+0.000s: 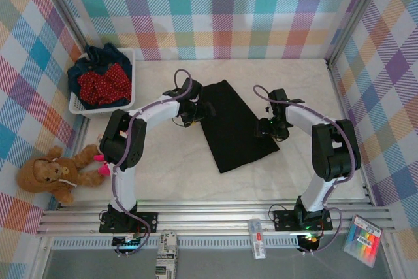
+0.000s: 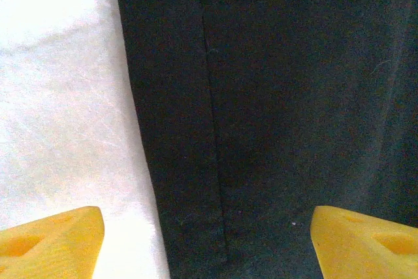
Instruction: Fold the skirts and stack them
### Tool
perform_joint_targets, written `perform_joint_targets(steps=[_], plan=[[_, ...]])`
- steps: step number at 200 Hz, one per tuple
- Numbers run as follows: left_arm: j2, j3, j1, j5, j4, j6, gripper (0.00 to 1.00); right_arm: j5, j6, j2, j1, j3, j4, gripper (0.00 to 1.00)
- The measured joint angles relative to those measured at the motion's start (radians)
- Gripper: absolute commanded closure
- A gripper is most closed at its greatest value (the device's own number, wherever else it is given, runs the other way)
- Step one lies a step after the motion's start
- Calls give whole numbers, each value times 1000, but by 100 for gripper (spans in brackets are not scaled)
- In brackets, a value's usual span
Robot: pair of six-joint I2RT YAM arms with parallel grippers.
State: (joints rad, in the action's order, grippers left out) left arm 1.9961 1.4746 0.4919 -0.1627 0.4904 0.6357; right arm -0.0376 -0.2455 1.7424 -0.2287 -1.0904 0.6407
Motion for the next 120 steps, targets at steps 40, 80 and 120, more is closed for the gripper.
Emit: perform_joint_targets(steps=[40, 80, 120], plan=[[28, 178, 1, 24, 59, -54, 8, -36, 92, 3, 0, 18, 14, 81], [183, 431, 36, 42, 145, -76, 6, -53, 116, -29, -51, 22, 8, 100], [290, 550, 79, 45, 232, -76, 5, -89, 104, -161, -264, 55, -103, 100]])
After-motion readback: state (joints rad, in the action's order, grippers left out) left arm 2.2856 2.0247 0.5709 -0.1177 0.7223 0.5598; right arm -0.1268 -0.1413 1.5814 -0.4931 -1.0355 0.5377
